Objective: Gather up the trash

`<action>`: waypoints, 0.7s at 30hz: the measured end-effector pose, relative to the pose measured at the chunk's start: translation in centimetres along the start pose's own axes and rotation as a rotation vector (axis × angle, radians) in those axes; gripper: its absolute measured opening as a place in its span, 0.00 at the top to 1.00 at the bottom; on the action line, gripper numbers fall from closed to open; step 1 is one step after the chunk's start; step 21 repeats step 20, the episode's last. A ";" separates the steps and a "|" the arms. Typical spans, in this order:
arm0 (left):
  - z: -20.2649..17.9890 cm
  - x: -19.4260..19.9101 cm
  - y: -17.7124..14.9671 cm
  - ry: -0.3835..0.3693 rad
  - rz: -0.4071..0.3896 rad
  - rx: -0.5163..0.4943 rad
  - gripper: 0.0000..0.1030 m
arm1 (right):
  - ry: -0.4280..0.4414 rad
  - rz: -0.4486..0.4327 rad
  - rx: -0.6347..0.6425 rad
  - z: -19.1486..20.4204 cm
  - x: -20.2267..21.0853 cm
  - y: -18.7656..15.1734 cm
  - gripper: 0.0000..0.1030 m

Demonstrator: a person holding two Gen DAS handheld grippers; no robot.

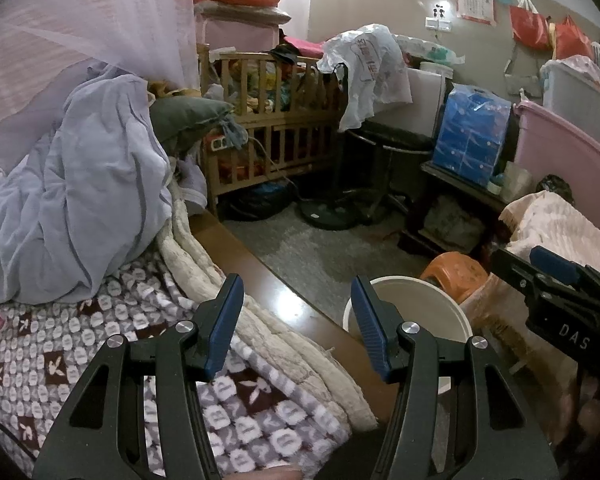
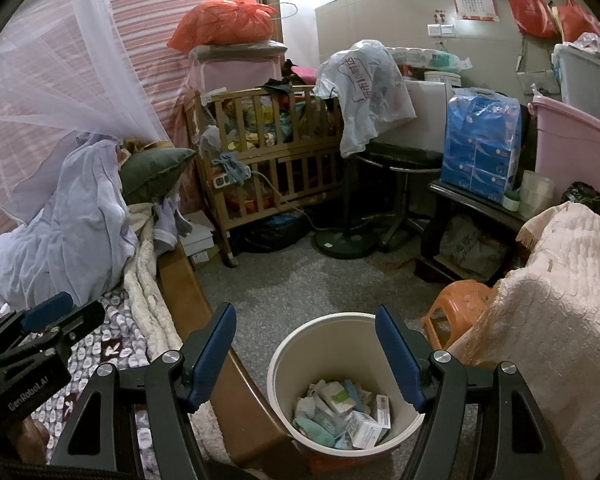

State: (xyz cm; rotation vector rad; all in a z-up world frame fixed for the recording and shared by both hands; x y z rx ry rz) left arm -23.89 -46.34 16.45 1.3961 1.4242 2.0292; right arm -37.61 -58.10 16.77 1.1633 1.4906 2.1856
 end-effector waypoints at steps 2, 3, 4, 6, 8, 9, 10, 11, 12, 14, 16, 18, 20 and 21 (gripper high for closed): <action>-0.1 0.0 0.0 -0.003 0.001 0.000 0.47 | -0.001 0.002 0.000 0.0 0.0 -0.1 0.32; 0.0 -0.1 0.1 -0.005 0.001 0.000 0.47 | -0.001 0.000 0.002 0.0 0.0 0.0 0.32; 0.0 -0.1 0.1 -0.006 0.001 0.000 0.47 | -0.001 0.000 0.002 0.0 0.0 0.0 0.32; -0.1 -0.1 0.1 -0.005 0.001 0.001 0.47 | 0.001 0.000 0.001 0.0 0.0 0.1 0.32; -0.1 -0.1 0.0 -0.008 0.003 0.001 0.47 | 0.000 0.001 0.003 -0.1 0.0 -0.1 0.32; -0.1 -0.1 0.0 -0.008 0.005 0.002 0.47 | -0.002 0.002 0.002 -0.1 0.0 0.0 0.32; -0.2 -0.2 0.0 -0.010 0.007 0.003 0.47 | -0.005 0.006 0.003 -0.2 0.0 -0.1 0.32; -0.2 -0.3 -0.1 -0.011 0.010 0.003 0.47 | -0.007 0.009 0.002 -0.3 -0.1 -0.3 0.32; -0.3 -0.3 -0.1 -0.013 0.013 0.005 0.47 | -0.007 0.013 0.000 -0.4 -0.1 -0.5 0.32; -0.3 -0.4 -0.2 -0.018 0.017 0.011 0.47 | -0.009 0.017 -0.001 -0.6 -0.2 -0.7 0.32; -0.1 -0.6 -0.3 -0.028 0.020 0.020 0.47 | -0.012 0.020 0.000 -0.6 -0.2 -0.9 0.32; 0.3 -0.6 -0.5 -0.033 0.020 0.037 0.47 | -0.010 0.023 0.002 -0.5 -0.2 -0.9 0.32; 1.2 -0.7 -0.8 -0.026 0.030 0.054 0.47 | -0.006 0.029 0.010 -0.2 -0.3 -1.0 0.32; 1.2 -0.7 -0.8 -0.026 0.030 0.054 0.47 | -0.006 0.029 0.010 -0.2 -0.3 -1.0 0.32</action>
Point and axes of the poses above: each gripper's, at about its wrist camera, not at the fingertips, and x roughly against the way its jaws point, z to its left, y to its top, the point moved 4 cm from there along -x, roughly the way its jaws point, and after that the axes turned 7 degrees about -x, right-handed, at the moved point
